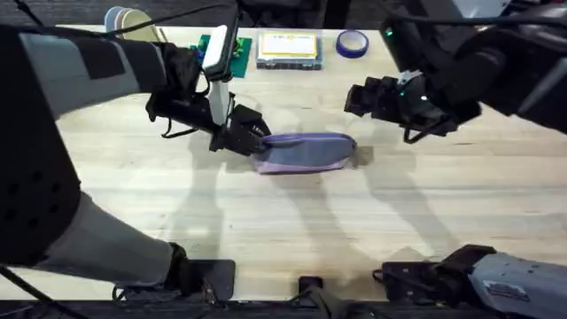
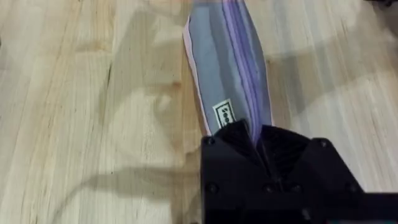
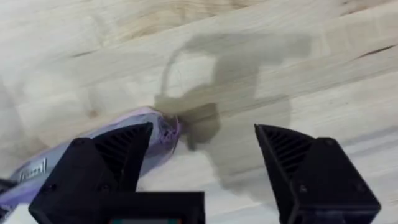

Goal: Unzip the bag, pick up the pens from the table one at a time and place them inside, then zip the bag closed.

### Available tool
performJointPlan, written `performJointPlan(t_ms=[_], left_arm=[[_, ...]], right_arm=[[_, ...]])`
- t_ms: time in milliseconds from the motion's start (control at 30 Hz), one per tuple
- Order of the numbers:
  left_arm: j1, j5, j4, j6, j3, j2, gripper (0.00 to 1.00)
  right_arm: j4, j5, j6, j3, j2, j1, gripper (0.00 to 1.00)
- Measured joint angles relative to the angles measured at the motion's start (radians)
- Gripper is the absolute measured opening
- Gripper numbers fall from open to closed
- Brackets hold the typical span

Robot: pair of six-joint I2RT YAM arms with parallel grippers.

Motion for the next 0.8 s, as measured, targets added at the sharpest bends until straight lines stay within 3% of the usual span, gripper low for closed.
performJointPlan(t_ms=[400,467,600,633,800], left_arm=[[0.0,0.0,0.0,0.001,0.0,0.0,0.058],[0.002,-0.004,-0.001,0.001,0.0,0.0,0.235],[0.012,-0.004,-0.003,-0.001,0.0,0.0,0.878],[0.013,-0.004,-0.006,-0.005,0.0,0.0,0.96],[0.014,-0.006,-0.006,-0.006,0.0,0.0,0.992]], right_arm=[[-0.041,-0.117,-0.15,0.0,-0.159,0.077,0.998],[-0.042,-0.131,-0.164,0.0,-0.182,0.09,0.998],[-0.042,-0.147,-0.175,0.0,-0.218,0.099,0.998],[-0.043,-0.147,-0.176,0.0,-0.222,0.099,0.998],[-0.044,-0.15,-0.184,0.0,-0.224,0.099,0.998]])
